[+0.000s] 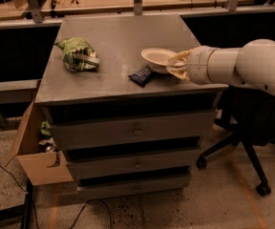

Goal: Move paper bowl near rxbar blueberry

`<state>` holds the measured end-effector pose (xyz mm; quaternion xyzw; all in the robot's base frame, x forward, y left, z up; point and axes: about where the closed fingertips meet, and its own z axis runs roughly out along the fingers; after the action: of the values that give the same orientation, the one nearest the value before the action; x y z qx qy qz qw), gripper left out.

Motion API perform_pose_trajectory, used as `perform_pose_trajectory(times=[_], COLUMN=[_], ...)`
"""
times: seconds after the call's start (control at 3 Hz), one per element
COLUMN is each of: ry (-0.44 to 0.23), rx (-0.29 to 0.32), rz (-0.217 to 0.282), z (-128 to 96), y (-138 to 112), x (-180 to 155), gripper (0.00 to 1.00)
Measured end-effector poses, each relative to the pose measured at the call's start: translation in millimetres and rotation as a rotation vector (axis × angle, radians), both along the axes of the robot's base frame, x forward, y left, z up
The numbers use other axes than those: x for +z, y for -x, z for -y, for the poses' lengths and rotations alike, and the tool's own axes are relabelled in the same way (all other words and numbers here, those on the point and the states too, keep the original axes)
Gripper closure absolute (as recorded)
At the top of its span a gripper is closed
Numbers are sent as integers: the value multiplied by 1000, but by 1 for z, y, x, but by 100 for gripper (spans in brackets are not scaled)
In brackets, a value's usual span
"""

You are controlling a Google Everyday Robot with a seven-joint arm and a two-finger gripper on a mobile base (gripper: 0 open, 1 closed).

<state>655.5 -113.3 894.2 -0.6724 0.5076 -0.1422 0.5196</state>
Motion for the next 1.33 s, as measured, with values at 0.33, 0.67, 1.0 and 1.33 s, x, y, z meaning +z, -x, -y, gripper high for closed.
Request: perform_pose_trajectory(times=[0.33,0.67,1.0,1.33], ry=[6,5,-16,-20], rx=[-4,-5,-61,-191], rz=[-10,-11,-21,-7], z=[0,0,11,41], y=[6,5,6,11], x=[-6,-9,-8,6], gripper=[51,27,4,0])
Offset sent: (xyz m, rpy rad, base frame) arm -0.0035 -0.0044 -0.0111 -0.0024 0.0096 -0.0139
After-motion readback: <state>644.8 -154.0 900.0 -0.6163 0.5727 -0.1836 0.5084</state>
